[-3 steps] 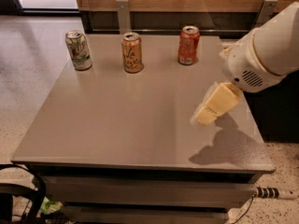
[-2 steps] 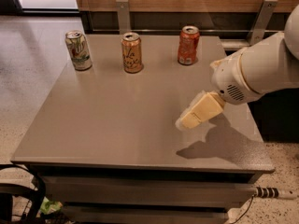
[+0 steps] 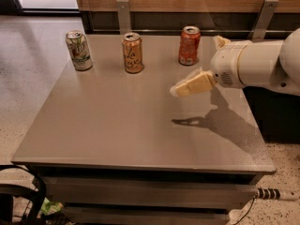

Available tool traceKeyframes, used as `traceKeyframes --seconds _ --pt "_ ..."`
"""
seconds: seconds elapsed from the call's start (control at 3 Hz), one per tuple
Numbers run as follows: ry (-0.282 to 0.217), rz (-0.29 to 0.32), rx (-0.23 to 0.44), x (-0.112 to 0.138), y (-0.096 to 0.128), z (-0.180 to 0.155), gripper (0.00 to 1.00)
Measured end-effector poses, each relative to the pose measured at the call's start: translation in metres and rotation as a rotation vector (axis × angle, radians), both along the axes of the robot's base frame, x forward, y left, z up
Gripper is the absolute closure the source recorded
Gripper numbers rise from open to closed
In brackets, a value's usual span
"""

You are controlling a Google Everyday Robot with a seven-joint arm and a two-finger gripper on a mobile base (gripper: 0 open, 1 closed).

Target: Knock orange can over

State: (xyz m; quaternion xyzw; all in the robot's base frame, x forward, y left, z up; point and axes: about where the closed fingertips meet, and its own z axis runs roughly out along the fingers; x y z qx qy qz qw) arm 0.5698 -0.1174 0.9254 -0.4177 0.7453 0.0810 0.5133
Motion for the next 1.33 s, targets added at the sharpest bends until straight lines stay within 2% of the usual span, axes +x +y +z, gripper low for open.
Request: traceKeyframes --seconds 0.33,0.67,1.0,1.33 --pt "-0.074 -0.051 0.009 0.016 -0.008 0.015 0.00" --pt "-0.073 -0.048 0.012 0.016 -0.005 0.016 0.00" --pt "-0.067 -0.013 0.044 0.021 0.013 0.020 0.00" --pt "-0.073 0.023 0.096 0.037 0.046 0.021 0.00"
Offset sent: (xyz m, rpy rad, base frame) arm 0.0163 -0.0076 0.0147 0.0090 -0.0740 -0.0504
